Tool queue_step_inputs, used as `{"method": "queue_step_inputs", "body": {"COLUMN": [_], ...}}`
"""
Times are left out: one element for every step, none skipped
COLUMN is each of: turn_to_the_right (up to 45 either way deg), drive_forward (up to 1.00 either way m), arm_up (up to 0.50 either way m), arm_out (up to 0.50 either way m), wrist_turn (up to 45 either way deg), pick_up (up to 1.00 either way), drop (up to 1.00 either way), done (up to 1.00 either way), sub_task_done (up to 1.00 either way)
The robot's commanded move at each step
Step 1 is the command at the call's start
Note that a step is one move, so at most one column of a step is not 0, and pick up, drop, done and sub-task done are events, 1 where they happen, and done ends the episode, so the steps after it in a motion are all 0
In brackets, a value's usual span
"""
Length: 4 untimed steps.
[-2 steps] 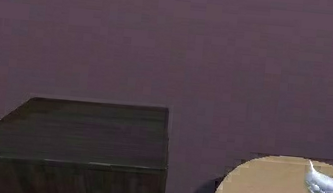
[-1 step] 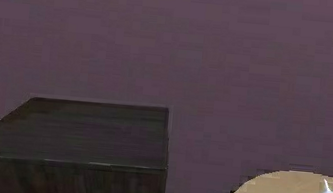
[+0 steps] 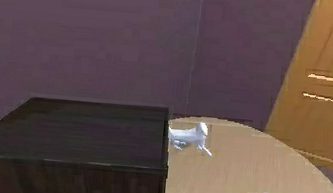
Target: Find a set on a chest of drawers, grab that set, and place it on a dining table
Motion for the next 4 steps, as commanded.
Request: {"method": "queue_step_inputs", "body": {"turn_to_the_right": [-39.0, 0.0, 0.0, 0.0], "drive_forward": [0.00, 0.00, 0.00, 0.00], "arm_up": [0.00, 0.00, 0.00, -0.08], "arm_out": [0.00, 0.46, 0.00, 0.00], "wrist_turn": [0.0, 0.0, 39.0, 0.0], "pick_up": [0.00, 0.00, 0.00, 0.00], "drop": [0.00, 0.00, 0.00, 0.00], "done": [0.00, 0.00, 0.00, 0.00], "sub_task_done": [0.00, 0.00, 0.00, 0.00]}}
